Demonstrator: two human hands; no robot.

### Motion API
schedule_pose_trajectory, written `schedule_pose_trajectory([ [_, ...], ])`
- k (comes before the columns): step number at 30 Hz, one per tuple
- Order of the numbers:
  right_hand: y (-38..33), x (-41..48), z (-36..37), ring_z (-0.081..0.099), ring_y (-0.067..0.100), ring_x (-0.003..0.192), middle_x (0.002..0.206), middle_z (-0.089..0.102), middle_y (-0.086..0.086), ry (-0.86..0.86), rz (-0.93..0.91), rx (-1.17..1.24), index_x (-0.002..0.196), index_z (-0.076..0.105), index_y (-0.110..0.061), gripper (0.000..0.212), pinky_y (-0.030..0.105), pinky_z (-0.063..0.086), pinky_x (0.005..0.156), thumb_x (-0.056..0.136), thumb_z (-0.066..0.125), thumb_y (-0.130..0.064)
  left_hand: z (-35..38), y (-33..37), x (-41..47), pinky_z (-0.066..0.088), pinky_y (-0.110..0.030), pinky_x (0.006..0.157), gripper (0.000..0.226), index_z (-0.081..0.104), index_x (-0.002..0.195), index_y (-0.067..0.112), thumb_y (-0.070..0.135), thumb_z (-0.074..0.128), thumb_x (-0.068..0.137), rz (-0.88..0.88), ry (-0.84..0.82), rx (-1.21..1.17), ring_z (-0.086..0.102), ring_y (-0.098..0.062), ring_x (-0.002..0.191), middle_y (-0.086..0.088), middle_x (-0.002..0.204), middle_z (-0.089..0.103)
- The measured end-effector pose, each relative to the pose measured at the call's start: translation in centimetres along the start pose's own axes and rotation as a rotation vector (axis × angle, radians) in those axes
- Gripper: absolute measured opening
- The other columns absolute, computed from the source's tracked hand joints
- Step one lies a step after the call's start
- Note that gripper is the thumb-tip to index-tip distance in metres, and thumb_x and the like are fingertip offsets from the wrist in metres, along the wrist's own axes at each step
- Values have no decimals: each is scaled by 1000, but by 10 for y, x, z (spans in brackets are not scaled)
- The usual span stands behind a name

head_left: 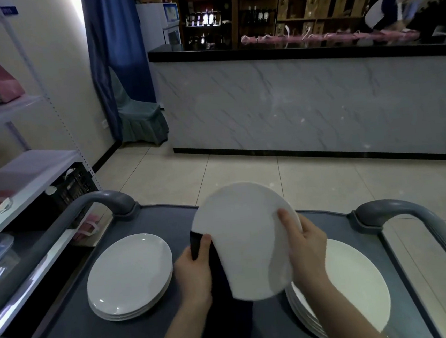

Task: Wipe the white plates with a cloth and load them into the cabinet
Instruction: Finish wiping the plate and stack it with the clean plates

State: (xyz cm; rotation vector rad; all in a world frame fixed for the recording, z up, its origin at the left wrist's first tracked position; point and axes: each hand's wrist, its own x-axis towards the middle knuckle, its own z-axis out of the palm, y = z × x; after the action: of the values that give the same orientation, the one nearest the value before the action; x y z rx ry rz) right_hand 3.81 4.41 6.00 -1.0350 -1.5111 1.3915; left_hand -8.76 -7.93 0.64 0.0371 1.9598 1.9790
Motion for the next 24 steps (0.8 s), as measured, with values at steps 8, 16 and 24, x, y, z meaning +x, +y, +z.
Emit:
schedule_pose_trajectory([
  [8, 8, -2, -1, 61, 12, 68, 71, 68, -8, -47, 8, -19, 77, 67, -22, 20, 27, 47, 62, 92, 65, -35, 3, -8, -10, 48, -32, 63, 35, 63, 74, 2, 33, 68, 90, -48, 99, -76, 56, -13, 64, -2, 71, 68],
  [16, -26, 51, -15, 64, -1, 73, 82, 71, -11, -722, -241, -571, 85, 72, -30, 15, 16, 48, 64, 86, 69, -45, -17, 27, 17, 37, -22, 51, 31, 57, 62, 14, 26, 76, 83, 357, -376, 347, 44, -7, 52, 4, 53, 52],
  [24, 1, 29, -16, 50, 6, 56, 60, 60, -9, -357, -108, -245, 71, 69, -19, 26, 17, 39, 52, 89, 69, -38, -9, 14, 13, 36, -28, 52, 35, 57, 64, 12, 34, 71, 87, 239, -112, 214, 40, -10, 54, 8, 54, 51],
])
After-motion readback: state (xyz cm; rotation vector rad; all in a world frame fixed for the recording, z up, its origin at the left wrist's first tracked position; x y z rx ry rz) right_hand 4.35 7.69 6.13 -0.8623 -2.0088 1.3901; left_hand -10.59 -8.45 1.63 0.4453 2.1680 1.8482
